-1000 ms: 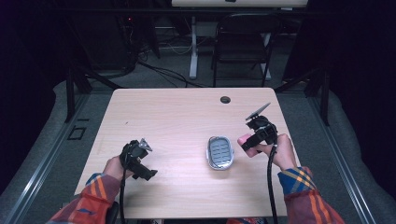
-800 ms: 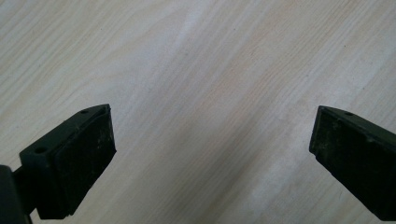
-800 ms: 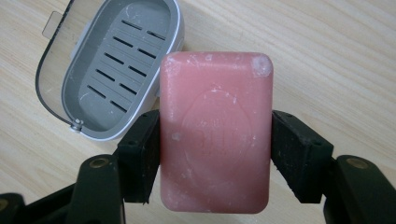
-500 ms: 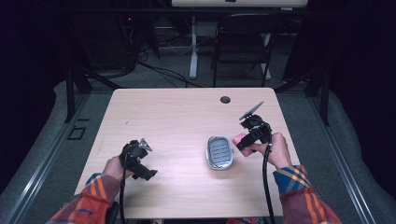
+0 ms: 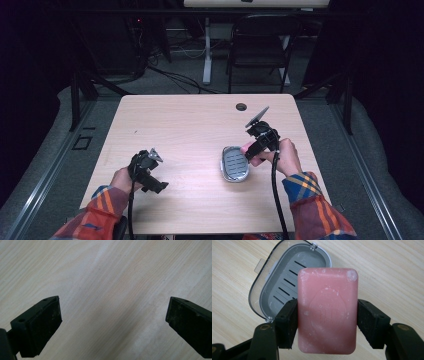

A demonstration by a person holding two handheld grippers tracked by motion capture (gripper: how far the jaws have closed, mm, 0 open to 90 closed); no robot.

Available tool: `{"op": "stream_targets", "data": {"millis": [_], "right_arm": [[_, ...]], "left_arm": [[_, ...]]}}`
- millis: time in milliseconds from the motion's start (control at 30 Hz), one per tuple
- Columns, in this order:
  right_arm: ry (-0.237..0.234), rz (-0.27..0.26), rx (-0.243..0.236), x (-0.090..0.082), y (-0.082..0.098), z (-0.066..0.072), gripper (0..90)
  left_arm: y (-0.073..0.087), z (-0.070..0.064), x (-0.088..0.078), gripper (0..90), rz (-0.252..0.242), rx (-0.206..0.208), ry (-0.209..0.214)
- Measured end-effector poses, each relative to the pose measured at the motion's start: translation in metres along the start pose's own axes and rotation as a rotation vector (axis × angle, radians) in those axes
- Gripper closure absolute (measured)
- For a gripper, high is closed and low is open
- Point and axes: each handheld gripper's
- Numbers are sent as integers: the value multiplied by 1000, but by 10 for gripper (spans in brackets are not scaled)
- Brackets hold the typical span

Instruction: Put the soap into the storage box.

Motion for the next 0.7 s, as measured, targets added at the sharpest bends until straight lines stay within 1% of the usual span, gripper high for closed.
{"op": "stream_targets", "data": {"millis": [200, 233, 267, 300, 333, 433, 467, 500, 600, 700], "right_arm": [[7, 29, -12, 7, -10, 6, 369], [1, 33, -17, 8, -11, 7, 369], [2, 19, -4, 11, -11, 8, 369], [2, 19, -4, 11, -11, 8, 369], [2, 38, -19, 12, -14, 9, 369], [3, 46, -24, 14, -17, 11, 368], [7, 40, -12, 16, -18, 13, 368], [9, 56, -25, 17, -20, 13, 368], [13, 61, -28, 19, -22, 15, 368], [17, 79, -31, 23, -26, 18, 368]], "left_arm": [[0, 0, 0, 2, 0, 0, 1], [0, 0, 0, 2, 1, 0, 0], [0, 0, 0, 2, 2, 1, 0], [0, 0, 0, 2, 2, 1, 0], [0, 0, 0, 2, 3, 1, 0], [0, 0, 0, 2, 4, 1, 1], [0, 0, 0, 2, 4, 2, 0], [0, 0, 0, 2, 6, 0, 1], [0, 0, 0, 2, 5, 1, 1], [0, 0, 0, 2, 4, 2, 0]]}}
Point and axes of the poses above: each handheld gripper's, and its own axes: x roughly forward along the jaws, y roughly out of its underside, z roughly to its left, and after that the axes turned 11 degrees about -x, right-handed
